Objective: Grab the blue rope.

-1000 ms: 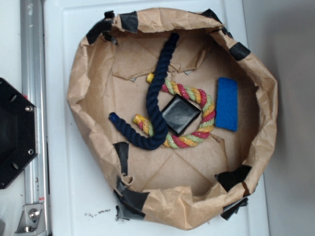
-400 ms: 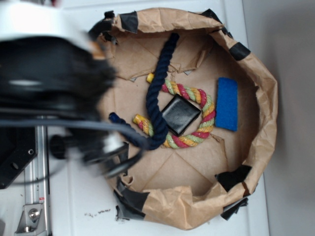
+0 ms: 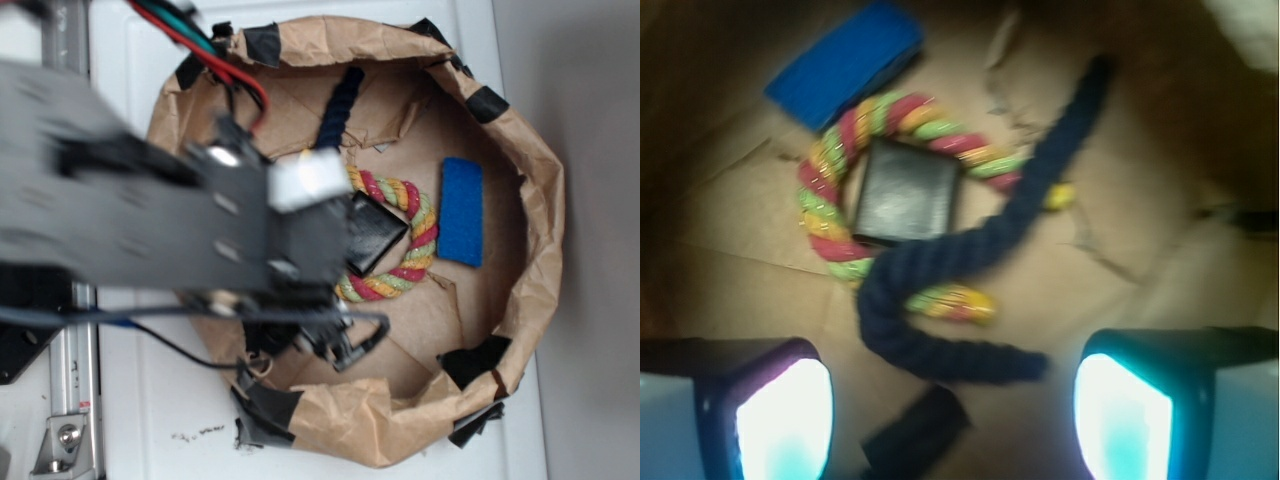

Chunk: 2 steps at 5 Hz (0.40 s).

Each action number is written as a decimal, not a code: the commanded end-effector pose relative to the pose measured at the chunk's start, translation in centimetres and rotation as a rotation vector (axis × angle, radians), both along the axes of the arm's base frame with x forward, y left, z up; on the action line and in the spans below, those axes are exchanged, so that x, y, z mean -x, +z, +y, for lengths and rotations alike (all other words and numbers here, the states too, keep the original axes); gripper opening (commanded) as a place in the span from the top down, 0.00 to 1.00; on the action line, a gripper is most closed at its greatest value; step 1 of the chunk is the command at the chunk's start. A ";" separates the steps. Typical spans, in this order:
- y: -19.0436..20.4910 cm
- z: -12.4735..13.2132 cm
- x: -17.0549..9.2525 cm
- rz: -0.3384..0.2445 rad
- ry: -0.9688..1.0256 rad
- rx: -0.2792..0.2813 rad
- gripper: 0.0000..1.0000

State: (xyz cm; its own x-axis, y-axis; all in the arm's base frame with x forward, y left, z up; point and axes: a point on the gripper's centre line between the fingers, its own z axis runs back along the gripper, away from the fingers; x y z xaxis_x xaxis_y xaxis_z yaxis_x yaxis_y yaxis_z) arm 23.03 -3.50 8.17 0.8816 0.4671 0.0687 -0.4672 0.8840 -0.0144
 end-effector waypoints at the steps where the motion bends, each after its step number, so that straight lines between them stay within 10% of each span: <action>1: -2.8 -1.5 -2.6 -0.031 -0.107 -0.018 0.00; 2: -5.1 0.0 -2.0 0.041 -0.089 -0.036 0.00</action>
